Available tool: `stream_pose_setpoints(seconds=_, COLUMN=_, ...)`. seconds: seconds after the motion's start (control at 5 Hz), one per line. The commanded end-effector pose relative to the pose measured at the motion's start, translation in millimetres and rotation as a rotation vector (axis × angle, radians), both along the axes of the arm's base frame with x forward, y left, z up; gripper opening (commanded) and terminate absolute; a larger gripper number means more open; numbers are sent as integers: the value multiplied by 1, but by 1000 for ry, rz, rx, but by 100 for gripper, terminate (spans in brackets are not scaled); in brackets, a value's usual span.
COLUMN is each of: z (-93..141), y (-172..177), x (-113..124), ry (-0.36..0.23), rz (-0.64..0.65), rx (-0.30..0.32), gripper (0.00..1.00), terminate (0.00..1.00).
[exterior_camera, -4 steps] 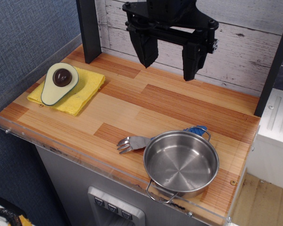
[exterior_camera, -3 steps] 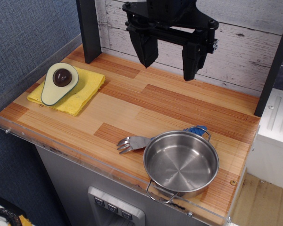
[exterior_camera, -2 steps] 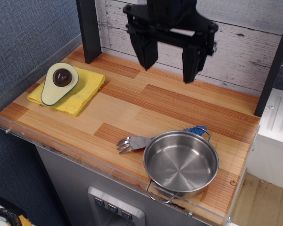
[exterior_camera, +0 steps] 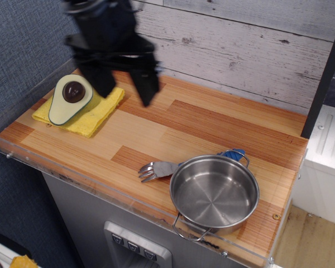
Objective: Move the avocado behind the blue fork and pot
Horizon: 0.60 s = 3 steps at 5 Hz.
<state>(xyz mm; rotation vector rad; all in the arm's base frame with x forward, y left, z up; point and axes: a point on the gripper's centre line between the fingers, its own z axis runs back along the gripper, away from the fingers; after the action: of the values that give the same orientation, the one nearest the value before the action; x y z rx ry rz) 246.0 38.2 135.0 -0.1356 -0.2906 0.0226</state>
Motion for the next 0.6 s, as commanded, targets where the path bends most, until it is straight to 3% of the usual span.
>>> stream_pose_setpoints(seconds=0.0, z=4, y=60, x=6, ry=20, rz=-18, rx=99, gripper=100, terminate=0)
stream_pose_setpoints(seconds=0.4, z=3, y=102, x=18, ry=96, rz=-91, rx=207, gripper=100, terminate=0)
